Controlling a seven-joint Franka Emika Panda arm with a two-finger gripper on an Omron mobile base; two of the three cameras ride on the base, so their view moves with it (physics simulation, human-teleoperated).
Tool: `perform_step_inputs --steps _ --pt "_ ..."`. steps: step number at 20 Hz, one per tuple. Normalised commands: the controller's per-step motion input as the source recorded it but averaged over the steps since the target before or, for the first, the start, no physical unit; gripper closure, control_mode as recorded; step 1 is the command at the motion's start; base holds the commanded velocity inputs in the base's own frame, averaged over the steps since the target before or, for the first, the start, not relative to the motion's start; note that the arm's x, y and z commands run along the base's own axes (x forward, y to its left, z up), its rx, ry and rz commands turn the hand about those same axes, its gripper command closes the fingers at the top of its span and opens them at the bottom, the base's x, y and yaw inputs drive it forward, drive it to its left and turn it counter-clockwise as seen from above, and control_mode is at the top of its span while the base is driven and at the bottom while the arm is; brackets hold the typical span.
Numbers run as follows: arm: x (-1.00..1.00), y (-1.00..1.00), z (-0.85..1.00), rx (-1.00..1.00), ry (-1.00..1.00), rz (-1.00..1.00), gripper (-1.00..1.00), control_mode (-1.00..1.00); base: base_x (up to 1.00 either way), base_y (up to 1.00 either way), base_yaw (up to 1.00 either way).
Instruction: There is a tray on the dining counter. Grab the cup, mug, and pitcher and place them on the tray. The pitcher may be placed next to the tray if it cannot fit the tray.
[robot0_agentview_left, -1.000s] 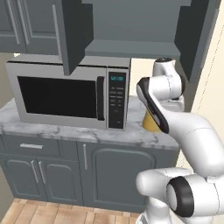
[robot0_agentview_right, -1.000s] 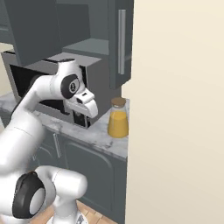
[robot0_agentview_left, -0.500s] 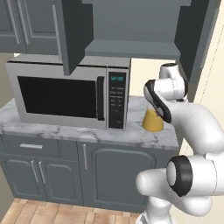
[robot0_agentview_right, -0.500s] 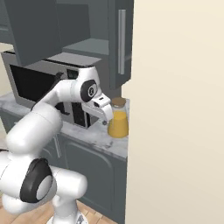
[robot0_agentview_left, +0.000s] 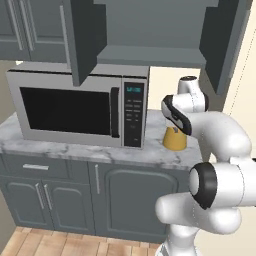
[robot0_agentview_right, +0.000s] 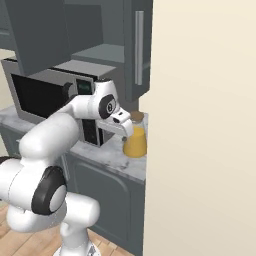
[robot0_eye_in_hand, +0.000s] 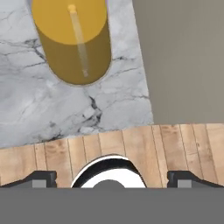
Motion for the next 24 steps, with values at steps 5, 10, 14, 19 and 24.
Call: perform_step_inputs --steps 5,10,14,19,24 --pt "0.43 0.00 -0.12 -0.02 0.00 0.15 -1.00 -1.00 0.00 0.00 0.00" --pt "0.30 -0.03 -0.27 -0.01 0.00 0.15 -1.00 -1.00 0.00 0.00 0.00" --pt "0.12 -0.18 -0.40 0.00 0.00 0.10 -1.00 -1.00 0.00 0.00 0.00" --pt "0.04 -0.17 -0.30 0.00 0.00 0.06 -1.00 -1.00 0.00 0.00 0.00" --pt "0.14 -0.02 -0.20 0.00 0.00 0.02 -1.00 -1.00 0.00 0.00 0.00"
